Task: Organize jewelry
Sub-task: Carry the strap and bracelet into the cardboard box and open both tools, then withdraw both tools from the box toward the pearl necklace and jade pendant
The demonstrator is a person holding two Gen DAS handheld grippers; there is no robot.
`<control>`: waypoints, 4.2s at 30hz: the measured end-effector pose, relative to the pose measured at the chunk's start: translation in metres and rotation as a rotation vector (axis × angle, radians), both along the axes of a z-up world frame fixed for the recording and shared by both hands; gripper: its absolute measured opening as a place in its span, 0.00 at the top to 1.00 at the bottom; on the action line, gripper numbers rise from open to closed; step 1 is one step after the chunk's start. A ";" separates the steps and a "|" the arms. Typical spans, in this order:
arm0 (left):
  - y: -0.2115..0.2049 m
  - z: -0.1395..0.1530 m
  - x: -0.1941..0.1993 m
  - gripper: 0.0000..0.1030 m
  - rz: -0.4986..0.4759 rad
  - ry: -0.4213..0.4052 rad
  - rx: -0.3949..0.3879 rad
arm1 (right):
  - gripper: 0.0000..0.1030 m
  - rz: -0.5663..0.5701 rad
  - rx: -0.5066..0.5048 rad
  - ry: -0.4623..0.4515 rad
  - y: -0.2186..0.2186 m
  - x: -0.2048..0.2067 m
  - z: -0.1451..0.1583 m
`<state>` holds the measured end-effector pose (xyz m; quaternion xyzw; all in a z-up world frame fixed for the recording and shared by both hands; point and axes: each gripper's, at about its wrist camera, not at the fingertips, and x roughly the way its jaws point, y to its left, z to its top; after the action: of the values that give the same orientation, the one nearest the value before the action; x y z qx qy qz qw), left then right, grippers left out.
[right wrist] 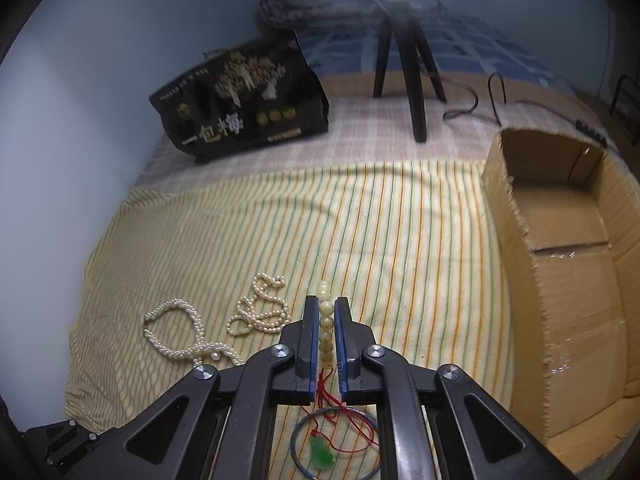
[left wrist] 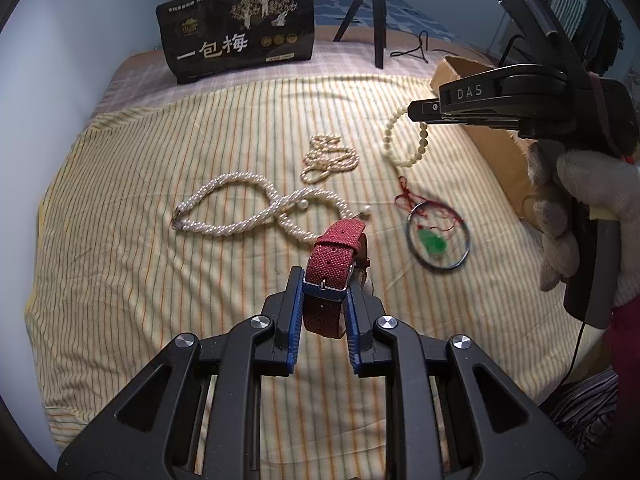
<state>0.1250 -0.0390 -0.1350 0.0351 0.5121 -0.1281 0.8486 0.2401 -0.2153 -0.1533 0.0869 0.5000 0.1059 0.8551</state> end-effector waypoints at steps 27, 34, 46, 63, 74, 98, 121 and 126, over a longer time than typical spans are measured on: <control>-0.118 0.059 0.001 0.83 -0.150 -0.134 -0.095 | 0.95 -0.178 -0.054 -0.160 -0.135 -0.052 0.078; -0.158 0.056 0.006 0.83 -0.195 -0.130 -0.104 | 0.95 -0.242 -0.088 -0.147 -0.173 -0.059 0.074; -0.217 0.047 0.021 0.83 -0.239 -0.114 -0.140 | 0.95 -0.337 -0.071 -0.116 -0.219 -0.056 0.064; -0.240 0.036 0.025 0.64 -0.252 -0.122 -0.140 | 0.70 -0.380 -0.041 -0.108 -0.231 -0.054 0.060; -0.233 0.043 0.020 0.26 -0.252 -0.173 -0.108 | 0.11 -0.466 -0.062 -0.147 -0.237 -0.060 0.071; -0.148 0.055 0.022 0.25 -0.160 -0.202 -0.023 | 0.04 -0.363 -0.043 -0.197 -0.193 -0.066 0.086; 0.026 0.035 0.036 0.26 0.129 -0.115 0.019 | 0.21 0.026 -0.034 -0.084 -0.065 -0.071 0.053; 0.047 0.024 0.039 0.26 0.171 -0.063 -0.007 | 0.32 0.089 0.019 0.028 -0.042 -0.061 0.023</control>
<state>0.1640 0.0084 -0.1110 -0.0078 0.4857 -0.0560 0.8723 0.1788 -0.2575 -0.1301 0.0742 0.5144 0.1473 0.8415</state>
